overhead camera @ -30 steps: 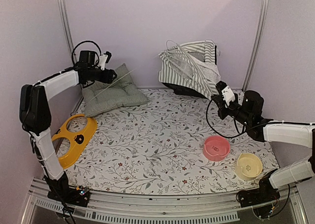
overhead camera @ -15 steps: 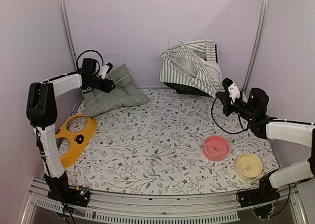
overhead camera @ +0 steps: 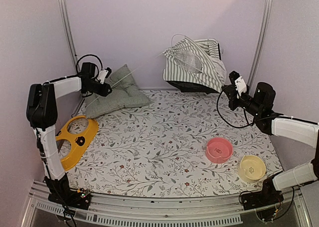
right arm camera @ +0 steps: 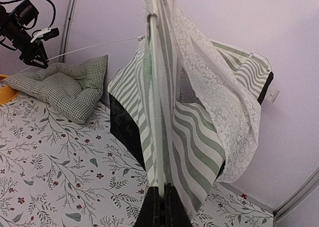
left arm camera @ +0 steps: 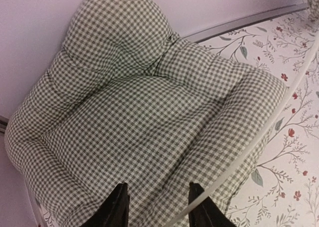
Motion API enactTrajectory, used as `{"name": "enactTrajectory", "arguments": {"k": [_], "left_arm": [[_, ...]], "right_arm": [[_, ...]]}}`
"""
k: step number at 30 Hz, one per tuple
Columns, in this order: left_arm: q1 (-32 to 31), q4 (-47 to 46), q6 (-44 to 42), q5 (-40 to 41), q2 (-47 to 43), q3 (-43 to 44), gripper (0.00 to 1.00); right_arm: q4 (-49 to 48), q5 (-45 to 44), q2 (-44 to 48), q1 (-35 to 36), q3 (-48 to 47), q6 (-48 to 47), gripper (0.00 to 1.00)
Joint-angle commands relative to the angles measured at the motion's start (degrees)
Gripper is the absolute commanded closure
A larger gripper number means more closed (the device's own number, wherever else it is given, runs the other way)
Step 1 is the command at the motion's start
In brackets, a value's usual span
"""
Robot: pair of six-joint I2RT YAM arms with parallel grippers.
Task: Set up the pet tent
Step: Pick up the tent pole from the center of the board, then pass from the left arm to the right
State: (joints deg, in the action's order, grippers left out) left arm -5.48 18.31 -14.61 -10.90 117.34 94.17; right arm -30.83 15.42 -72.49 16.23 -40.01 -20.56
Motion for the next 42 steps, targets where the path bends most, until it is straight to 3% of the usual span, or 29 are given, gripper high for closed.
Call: {"name": "enactTrajectory", "arguments": {"k": [1,7,22,29,35,42], "left_arm": [[-0.6,0.1,-0.2,-0.1,-1.1,-1.3,0.64],[-2.9,-0.3,-0.1,0.4,-2.9,-1.4,1.00],[-8.5,-3.5,4.7,0.8,-14.8,-2.2,1.00],[-13.0,-2.0,11.1,-1.0,-21.2,-1.8,1.00],[-20.4,-1.7,17.8,-3.7,-30.5,-6.6,1.00],[-30.3,-1.9,28.4,-3.0,-41.9,-15.6,1.00]], "right_arm": [[-2.2,1.0,-0.3,-0.9,-2.8,1.1,1.00],[-2.0,1.7,-0.8,-1.7,-4.3,1.2,1.00],[-1.3,3.6,-1.4,-2.0,-6.2,1.9,1.00],[-0.7,10.9,-2.3,-2.0,-7.4,4.7,1.00],[-0.7,20.2,-6.2,-0.8,-8.3,10.2,1.00],[-0.8,25.2,-12.3,5.2,-9.5,13.4,1.00]]}}
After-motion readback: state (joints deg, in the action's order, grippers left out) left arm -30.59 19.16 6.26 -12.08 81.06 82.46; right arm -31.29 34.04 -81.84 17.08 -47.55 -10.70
